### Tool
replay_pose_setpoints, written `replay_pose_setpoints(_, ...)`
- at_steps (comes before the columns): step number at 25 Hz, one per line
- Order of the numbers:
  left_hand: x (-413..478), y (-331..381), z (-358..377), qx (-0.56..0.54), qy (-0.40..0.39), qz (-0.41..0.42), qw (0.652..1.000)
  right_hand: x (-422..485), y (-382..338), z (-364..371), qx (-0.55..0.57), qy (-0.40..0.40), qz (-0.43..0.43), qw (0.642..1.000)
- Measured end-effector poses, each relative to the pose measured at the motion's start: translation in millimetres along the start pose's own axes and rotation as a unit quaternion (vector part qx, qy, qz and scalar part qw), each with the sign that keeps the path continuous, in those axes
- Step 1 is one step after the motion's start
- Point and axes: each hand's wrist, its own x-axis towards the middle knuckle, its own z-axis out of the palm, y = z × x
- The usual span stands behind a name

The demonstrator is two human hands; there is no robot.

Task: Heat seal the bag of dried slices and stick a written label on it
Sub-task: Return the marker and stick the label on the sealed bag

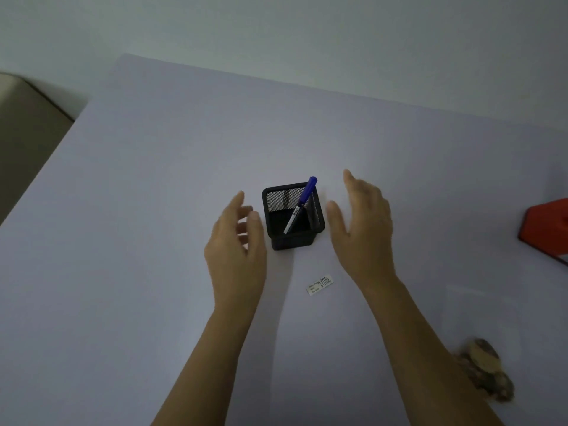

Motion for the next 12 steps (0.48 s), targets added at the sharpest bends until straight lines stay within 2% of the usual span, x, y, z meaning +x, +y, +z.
replay_pose_setpoints(2, -17, -14, -5, -0.024, 0.078, 0.021, 0.996, -22, 27, -7, 0.046, -0.028, 0.034, 0.998)
replay_pose_setpoints(3, -28, -22, -5, -0.019, 0.085, 0.034, 0.996, -34, 39, -10, 0.049, -0.07, 0.042, 0.995)
replay_pose_setpoints(5, -50, -42, 0, 0.015, 0.024, 0.07, 0.997, -54, 56, -9, 0.035, -0.164, 0.031, 0.985)
replay_pose_setpoints(7, -66, -59, 14, 0.067, -0.088, 0.08, 0.991, -63, 62, -6, 0.012, -0.219, 0.009, 0.976)
replay_pose_setpoints(9, -72, -69, 29, 0.129, -0.155, 0.089, 0.975, -65, 60, -3, -0.001, -0.235, -0.008, 0.972)
replay_pose_setpoints(12, -71, -72, 43, 0.186, -0.176, 0.135, 0.957, -68, 57, 0, 0.001, -0.222, -0.026, 0.975)
